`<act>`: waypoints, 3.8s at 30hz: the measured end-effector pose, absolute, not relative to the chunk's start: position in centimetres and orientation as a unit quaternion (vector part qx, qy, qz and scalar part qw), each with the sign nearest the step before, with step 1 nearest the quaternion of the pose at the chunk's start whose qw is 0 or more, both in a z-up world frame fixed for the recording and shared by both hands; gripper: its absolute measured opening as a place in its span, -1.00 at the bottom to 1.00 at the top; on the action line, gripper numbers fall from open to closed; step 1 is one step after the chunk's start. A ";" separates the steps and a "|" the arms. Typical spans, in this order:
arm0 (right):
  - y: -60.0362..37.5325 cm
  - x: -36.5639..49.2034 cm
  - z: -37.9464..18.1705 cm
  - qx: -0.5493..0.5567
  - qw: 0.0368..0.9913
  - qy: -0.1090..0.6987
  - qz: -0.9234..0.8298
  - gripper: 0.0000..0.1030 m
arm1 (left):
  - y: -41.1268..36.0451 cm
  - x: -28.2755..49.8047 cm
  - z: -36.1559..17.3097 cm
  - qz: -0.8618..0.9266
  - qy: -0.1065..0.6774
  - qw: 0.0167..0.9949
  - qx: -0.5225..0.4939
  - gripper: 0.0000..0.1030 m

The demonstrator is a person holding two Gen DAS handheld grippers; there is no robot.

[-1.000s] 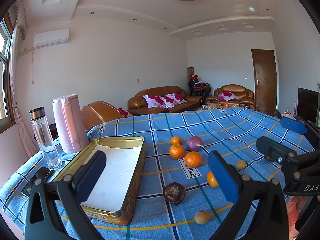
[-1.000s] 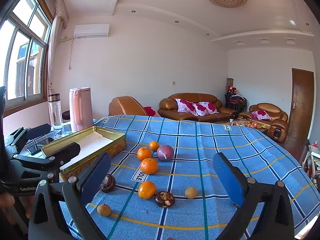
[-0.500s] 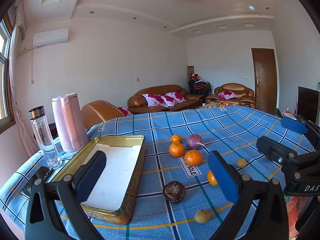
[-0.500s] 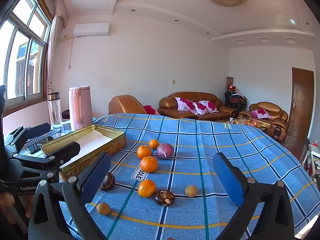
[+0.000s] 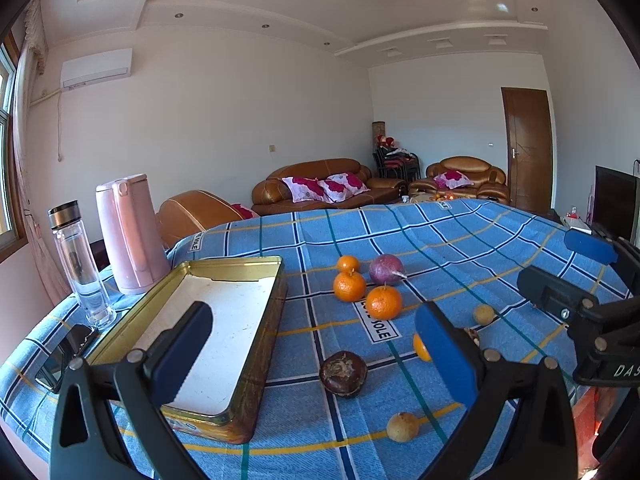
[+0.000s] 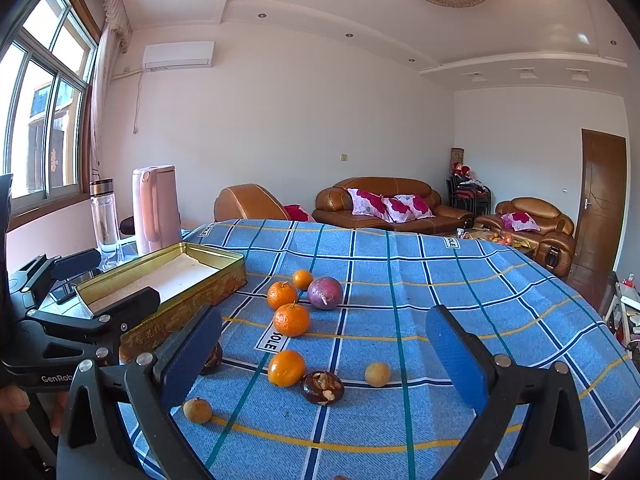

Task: Organize fruits
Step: 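Grasp the small tan fruit with the left tool while the right tool grasps a dark brown fruit, then carry the tan fruit in the left tool while the right tool carries the brown fruit over the gold tray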

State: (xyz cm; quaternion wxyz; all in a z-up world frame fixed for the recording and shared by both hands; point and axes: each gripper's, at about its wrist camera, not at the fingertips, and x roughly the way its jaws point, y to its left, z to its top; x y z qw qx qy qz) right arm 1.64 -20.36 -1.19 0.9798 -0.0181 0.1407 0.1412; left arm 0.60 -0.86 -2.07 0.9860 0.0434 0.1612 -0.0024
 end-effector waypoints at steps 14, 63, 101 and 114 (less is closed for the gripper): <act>-22.3 2.4 -3.3 -0.016 0.979 0.165 0.117 0.98 | -2.2 2.0 -4.5 -0.029 0.205 0.977 0.050 1.00; -31.2 10.4 -9.7 -0.010 0.942 0.335 0.014 0.15 | -3.5 4.8 -9.7 -0.133 0.311 0.941 0.027 -0.48; -24.3 6.5 -6.0 -0.071 0.970 0.216 0.083 -0.23 | -2.9 6.7 -5.5 -0.094 0.239 0.966 0.030 -0.48; -22.4 5.7 -4.1 -0.081 0.974 0.176 0.114 -0.23 | -2.8 6.4 -4.4 -0.083 0.218 0.972 0.037 -0.48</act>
